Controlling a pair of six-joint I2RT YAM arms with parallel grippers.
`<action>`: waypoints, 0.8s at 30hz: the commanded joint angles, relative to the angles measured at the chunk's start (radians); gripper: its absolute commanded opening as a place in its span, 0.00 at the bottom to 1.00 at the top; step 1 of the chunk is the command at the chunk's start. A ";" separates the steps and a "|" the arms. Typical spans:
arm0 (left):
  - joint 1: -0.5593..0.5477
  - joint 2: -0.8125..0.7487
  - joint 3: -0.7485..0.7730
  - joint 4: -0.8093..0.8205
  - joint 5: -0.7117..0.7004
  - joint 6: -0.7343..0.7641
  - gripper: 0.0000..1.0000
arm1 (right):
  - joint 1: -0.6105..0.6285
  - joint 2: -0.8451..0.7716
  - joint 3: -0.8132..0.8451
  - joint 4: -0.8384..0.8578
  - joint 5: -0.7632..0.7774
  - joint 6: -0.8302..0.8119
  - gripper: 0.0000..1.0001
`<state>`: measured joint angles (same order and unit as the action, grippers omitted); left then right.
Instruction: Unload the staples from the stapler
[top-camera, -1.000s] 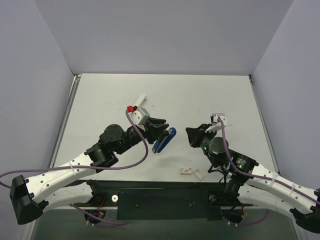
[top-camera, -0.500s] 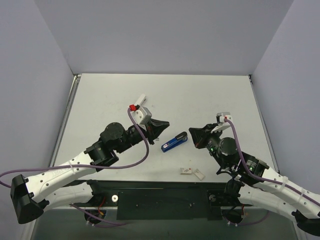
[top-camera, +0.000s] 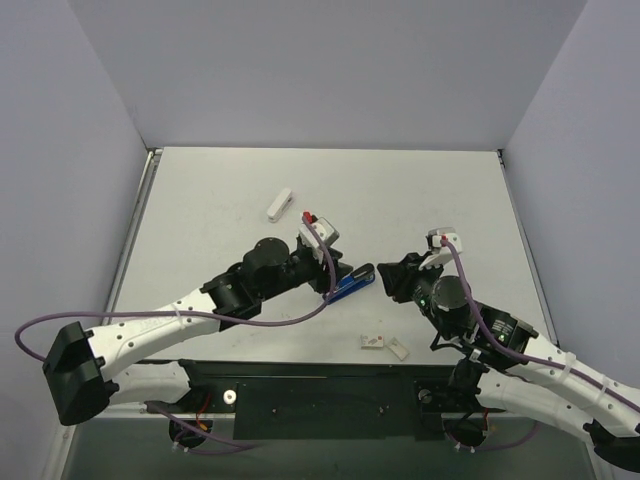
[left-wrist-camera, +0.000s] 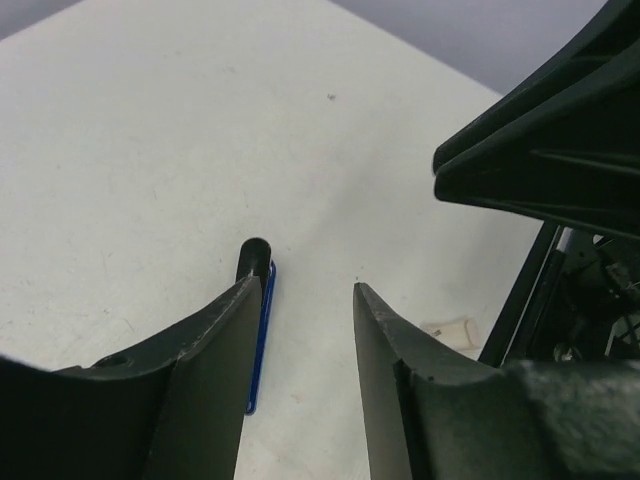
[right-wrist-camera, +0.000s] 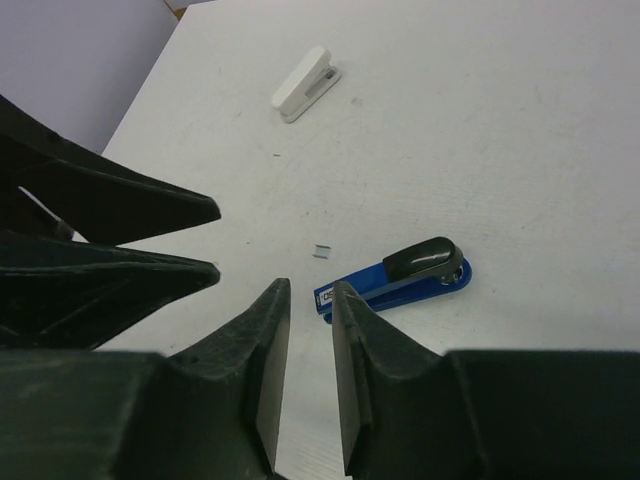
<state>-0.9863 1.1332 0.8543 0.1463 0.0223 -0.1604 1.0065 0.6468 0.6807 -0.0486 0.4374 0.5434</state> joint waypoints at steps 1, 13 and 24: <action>0.005 0.077 0.065 0.005 -0.013 0.050 0.57 | -0.006 -0.030 0.023 -0.066 0.009 -0.007 0.23; 0.057 0.442 0.265 -0.050 0.030 0.153 0.75 | -0.006 -0.205 0.014 -0.247 -0.048 0.013 0.48; 0.084 0.740 0.492 -0.218 0.096 0.249 0.76 | -0.006 -0.259 0.031 -0.339 -0.109 0.010 0.53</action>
<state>-0.9138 1.8111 1.2594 0.0071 0.0792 0.0395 1.0065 0.3958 0.6811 -0.3477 0.3447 0.5556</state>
